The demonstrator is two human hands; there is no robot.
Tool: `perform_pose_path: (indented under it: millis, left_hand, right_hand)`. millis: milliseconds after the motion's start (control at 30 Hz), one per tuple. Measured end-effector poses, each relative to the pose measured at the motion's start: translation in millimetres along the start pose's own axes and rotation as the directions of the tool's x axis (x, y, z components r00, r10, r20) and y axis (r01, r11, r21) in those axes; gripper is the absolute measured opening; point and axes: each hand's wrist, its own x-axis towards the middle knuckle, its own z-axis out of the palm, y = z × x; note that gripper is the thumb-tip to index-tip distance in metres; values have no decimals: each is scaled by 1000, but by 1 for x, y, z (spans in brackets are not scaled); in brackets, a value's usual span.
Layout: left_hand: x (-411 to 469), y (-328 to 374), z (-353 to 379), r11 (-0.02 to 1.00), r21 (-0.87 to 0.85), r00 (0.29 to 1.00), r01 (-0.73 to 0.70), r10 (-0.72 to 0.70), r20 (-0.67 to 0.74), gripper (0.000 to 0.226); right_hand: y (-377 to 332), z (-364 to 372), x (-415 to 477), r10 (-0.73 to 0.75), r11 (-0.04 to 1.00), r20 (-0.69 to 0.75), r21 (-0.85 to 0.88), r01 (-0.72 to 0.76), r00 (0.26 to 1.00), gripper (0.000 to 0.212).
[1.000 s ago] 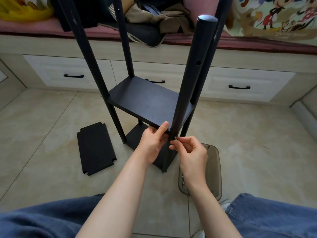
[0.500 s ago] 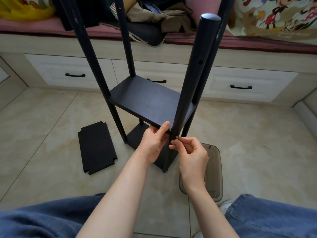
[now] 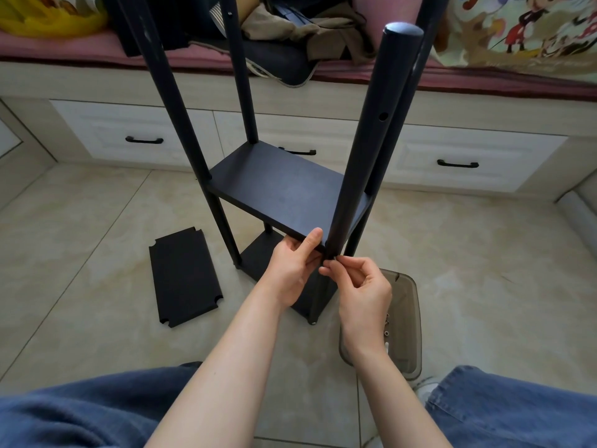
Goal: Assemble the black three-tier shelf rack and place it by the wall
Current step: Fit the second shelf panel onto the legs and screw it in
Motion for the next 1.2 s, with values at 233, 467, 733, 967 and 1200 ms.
perform_pose_path:
  millis: [233,467,733,967,1200]
  left_hand:
    - [0,-1,0,1000,17,1000,2,-2,-6,62]
    - [1,-2,0,1000,22,1000,3,-3,-18,56]
    - [1,-2,2,1000,9,1000,-1,2,-28,54]
    - [2,-3,1,1000,12,1000,-12,12,-24,60]
    - [1,-3,2,1000,22,999,-1,1,-43,59]
  right_hand:
    - [-6,-4,3,32,1000,-18,0,-32,999,9]
    - [-10,-1,5,1,991,-35,-137,-6,999,12]
    - [-14,-3,4,40,991,-23,-129,-43,999,10]
    - [-14,-8,7,53,990,2,-129,-52,999,11]
    - [-13,-6,6,25,987,8,-161,-23,1000,12]
